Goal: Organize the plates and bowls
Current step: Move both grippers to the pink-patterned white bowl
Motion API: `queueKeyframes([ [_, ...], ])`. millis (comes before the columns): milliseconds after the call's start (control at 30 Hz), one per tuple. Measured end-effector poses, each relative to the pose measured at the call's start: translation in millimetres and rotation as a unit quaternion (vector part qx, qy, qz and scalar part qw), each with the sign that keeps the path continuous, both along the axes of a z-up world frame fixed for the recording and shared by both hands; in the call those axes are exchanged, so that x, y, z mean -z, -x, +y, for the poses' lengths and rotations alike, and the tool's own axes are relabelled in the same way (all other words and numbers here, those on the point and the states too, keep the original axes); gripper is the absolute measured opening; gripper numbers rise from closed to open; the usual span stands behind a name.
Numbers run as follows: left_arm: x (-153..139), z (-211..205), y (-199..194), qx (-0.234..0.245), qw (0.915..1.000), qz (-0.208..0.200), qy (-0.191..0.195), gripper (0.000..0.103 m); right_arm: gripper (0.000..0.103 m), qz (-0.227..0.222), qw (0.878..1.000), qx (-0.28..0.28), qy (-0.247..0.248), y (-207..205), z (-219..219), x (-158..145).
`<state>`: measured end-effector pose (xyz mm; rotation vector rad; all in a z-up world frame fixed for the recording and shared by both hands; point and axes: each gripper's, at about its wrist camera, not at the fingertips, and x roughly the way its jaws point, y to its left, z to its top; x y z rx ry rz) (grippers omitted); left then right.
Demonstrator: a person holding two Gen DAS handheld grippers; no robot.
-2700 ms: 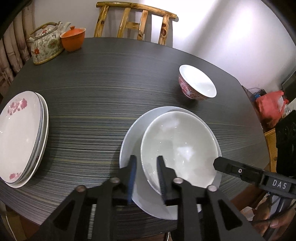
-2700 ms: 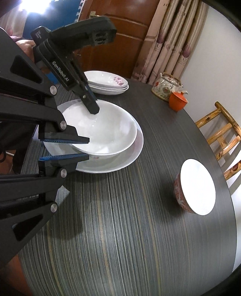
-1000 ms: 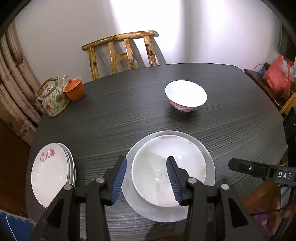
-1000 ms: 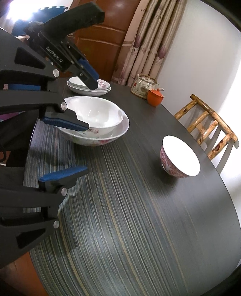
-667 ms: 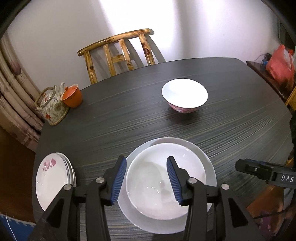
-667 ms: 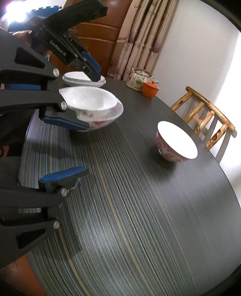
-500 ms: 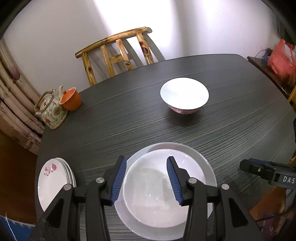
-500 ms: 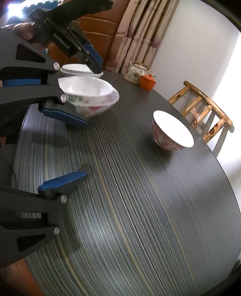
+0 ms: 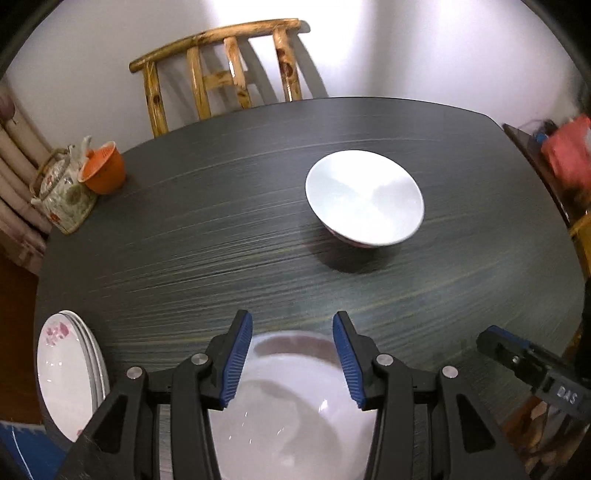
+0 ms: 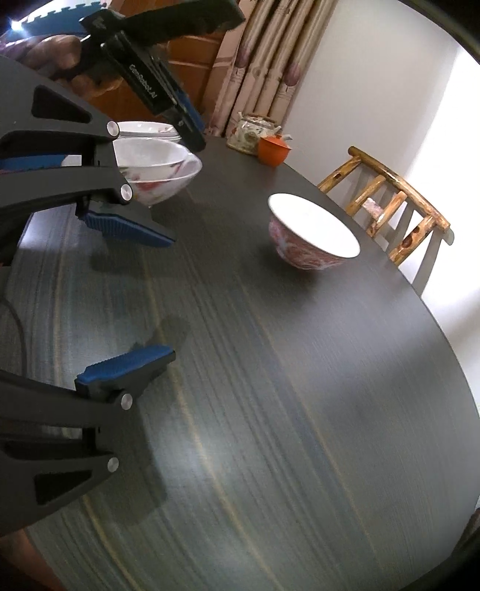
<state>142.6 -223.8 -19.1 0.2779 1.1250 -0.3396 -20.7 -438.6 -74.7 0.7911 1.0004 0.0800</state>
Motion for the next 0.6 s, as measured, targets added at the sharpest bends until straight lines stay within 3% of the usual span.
queueKeyframes([
  [133,2,-8,-18,-0.008,0.9999,0.010,-0.001,0.046,0.054,-0.015,1.000,-0.002,0.004,-15,-6,-12],
  [233,5,-8,-36,-0.025,0.9984,0.041,0.028,0.046,0.054,-0.024,1.000,-0.008,0.012,-27,-8,-20],
  [433,13,-3,-67,-0.062,0.9877,0.099,0.103,0.046,0.054,-0.042,0.999,-0.004,0.021,-58,-20,-33],
  [600,27,-5,-90,-0.084,0.9796,0.139,0.119,0.046,0.054,-0.052,0.998,-0.011,0.020,-86,-28,-40],
])
